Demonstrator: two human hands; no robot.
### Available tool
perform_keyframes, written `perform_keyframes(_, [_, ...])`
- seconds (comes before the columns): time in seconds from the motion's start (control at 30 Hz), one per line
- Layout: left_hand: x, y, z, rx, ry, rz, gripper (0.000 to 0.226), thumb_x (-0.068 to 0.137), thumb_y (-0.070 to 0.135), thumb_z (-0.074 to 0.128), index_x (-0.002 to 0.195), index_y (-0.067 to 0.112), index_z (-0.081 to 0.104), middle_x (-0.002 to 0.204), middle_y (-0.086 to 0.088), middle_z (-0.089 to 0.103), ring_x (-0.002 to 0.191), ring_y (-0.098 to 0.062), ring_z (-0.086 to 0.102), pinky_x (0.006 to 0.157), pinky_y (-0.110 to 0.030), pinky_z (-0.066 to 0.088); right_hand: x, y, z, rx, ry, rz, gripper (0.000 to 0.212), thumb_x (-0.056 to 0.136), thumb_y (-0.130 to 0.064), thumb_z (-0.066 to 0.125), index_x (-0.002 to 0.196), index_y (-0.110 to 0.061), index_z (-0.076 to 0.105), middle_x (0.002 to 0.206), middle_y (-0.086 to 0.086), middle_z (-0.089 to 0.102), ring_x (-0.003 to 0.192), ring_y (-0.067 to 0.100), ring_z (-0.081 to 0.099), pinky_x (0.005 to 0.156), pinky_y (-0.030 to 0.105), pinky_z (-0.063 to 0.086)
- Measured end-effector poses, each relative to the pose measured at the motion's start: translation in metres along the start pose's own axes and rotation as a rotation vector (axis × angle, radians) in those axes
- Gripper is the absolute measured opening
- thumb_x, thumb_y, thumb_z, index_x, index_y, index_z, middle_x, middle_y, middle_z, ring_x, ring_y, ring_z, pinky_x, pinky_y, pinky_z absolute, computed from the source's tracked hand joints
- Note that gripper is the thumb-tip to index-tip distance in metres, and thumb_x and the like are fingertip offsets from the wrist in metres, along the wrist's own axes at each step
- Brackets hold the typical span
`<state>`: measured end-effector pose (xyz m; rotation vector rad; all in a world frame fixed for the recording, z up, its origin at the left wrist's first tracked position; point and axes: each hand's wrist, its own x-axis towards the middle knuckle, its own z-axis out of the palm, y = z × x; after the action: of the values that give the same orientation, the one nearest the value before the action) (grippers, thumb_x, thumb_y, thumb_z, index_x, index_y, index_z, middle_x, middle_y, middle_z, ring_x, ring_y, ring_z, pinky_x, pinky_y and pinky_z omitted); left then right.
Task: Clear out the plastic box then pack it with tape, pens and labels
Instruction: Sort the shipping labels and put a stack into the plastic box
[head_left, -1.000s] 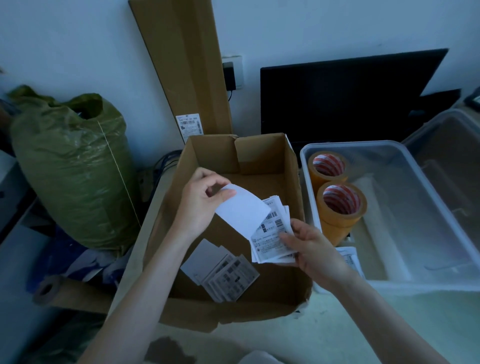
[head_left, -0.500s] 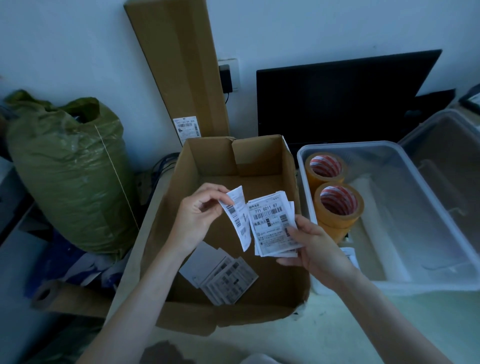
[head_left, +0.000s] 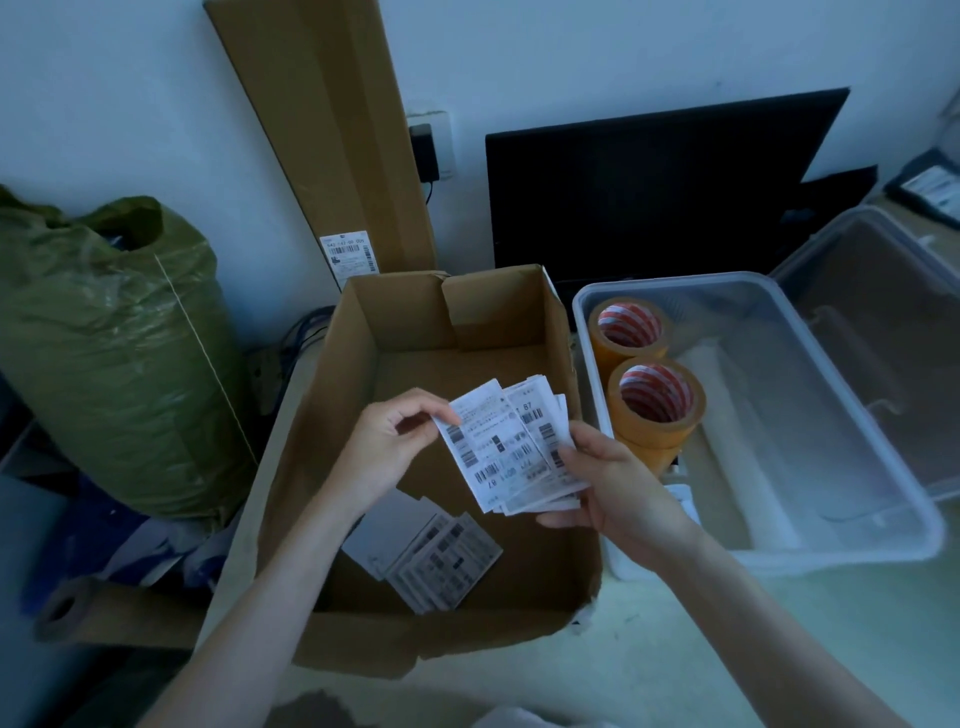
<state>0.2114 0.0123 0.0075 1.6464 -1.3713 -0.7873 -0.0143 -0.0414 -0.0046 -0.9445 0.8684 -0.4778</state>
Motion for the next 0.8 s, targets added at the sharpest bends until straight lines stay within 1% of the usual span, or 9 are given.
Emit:
perform_keyframes(0.07, [0.002, 0.003, 0.004, 0.087, -0.051, 0.039, 0.026, 0.09, 0.003, 0.057, 0.082, 0.023, 0.07, 0.093, 0.013, 0.066, 0.102, 0.002, 0.059, 0.083, -0.014, 0.048, -0.002, -0.003, 0.0, 0.001, -0.025, -0.005, 0.023, 0.102, -0.021, 0.04, 0.116, -0.021, 0.057, 0.109, 0.013, 0.068, 0.097, 0.028, 0.07, 0.066, 0.036, 0.061])
perform_keyframes(0.13, [0.005, 0.007, 0.009, 0.15, -0.081, 0.104, 0.021, 0.089, 0.007, 0.059, 0.086, 0.023, 0.072, 0.095, 0.013, 0.065, 0.103, -0.001, 0.058, 0.085, -0.017, 0.05, -0.003, -0.003, -0.001, -0.064, -0.029, -0.025, 0.021, 0.1, -0.024, 0.043, 0.116, -0.022, 0.057, 0.107, 0.01, 0.069, 0.095, 0.026, 0.071, 0.065, 0.035, 0.061])
perform_keyframes(0.27, [0.008, 0.017, 0.026, 0.138, -0.143, 0.165, 0.022, 0.089, 0.003, 0.059, 0.088, 0.019, 0.074, 0.097, 0.011, 0.06, 0.104, -0.005, 0.056, 0.084, -0.025, 0.054, -0.009, -0.005, -0.01, -0.257, -0.052, -0.04, 0.022, 0.098, -0.015, 0.047, 0.117, -0.021, 0.056, 0.104, 0.004, 0.07, 0.093, 0.02, 0.071, 0.065, 0.032, 0.06])
perform_keyframes(0.33, [0.008, 0.02, 0.036, 0.123, -0.154, 0.176, 0.023, 0.09, 0.002, 0.058, 0.089, 0.018, 0.075, 0.096, 0.01, 0.055, 0.103, -0.006, 0.054, 0.082, -0.024, 0.054, -0.013, -0.01, -0.022, -0.352, -0.04, -0.043, 0.022, 0.098, -0.013, 0.047, 0.116, -0.021, 0.058, 0.103, 0.003, 0.07, 0.093, 0.019, 0.071, 0.064, 0.031, 0.059])
perform_keyframes(0.4, [0.006, 0.022, 0.048, 0.095, -0.15, 0.183, 0.024, 0.091, 0.004, 0.058, 0.092, 0.022, 0.074, 0.095, 0.008, 0.053, 0.101, -0.007, 0.053, 0.081, -0.021, 0.052, -0.018, -0.019, -0.04, -0.426, -0.016, -0.053, 0.019, 0.097, -0.011, 0.049, 0.112, -0.017, 0.061, 0.1, 0.004, 0.072, 0.091, 0.019, 0.071, 0.061, 0.029, 0.057])
perform_keyframes(0.5, [0.001, 0.022, 0.069, 0.028, -0.132, 0.145, 0.025, 0.093, 0.007, 0.056, 0.095, 0.025, 0.073, 0.093, 0.01, 0.055, 0.097, -0.006, 0.055, 0.081, -0.015, 0.046, -0.023, -0.032, -0.074, -0.475, 0.036, -0.063, 0.017, 0.094, -0.003, 0.053, 0.103, -0.009, 0.067, 0.091, 0.004, 0.075, 0.083, 0.02, 0.073, 0.058, 0.027, 0.058])
perform_keyframes(0.6, [-0.004, 0.017, 0.085, -0.025, -0.108, 0.102, 0.026, 0.094, 0.005, 0.053, 0.094, 0.022, 0.072, 0.093, 0.011, 0.061, 0.096, -0.004, 0.058, 0.082, -0.01, 0.043, -0.022, -0.045, -0.111, -0.546, 0.067, -0.024, 0.016, 0.09, 0.003, 0.057, 0.099, -0.004, 0.068, 0.088, 0.005, 0.076, 0.082, 0.019, 0.073, 0.064, 0.028, 0.061])
perform_keyframes(0.7, [-0.006, 0.009, 0.096, -0.061, -0.117, 0.031, 0.026, 0.095, 0.006, 0.051, 0.095, 0.023, 0.07, 0.093, 0.016, 0.063, 0.096, -0.002, 0.059, 0.084, -0.01, 0.044, -0.018, -0.057, -0.144, -0.711, 0.012, 0.067, 0.016, 0.089, 0.001, 0.06, 0.091, -0.01, 0.071, 0.086, 0.003, 0.077, 0.083, 0.02, 0.073, 0.071, 0.033, 0.061])
perform_keyframes(0.8, [-0.007, 0.003, 0.103, -0.106, -0.08, -0.041, 0.026, 0.095, 0.005, 0.05, 0.095, 0.023, 0.068, 0.091, 0.017, 0.065, 0.092, -0.001, 0.06, 0.08, -0.009, 0.045, -0.004, -0.059, -0.162, -0.909, -0.071, 0.178, 0.025, 0.09, -0.003, 0.062, 0.077, -0.022, 0.072, 0.083, -0.002, 0.076, 0.084, 0.023, 0.073, 0.076, 0.037, 0.06])
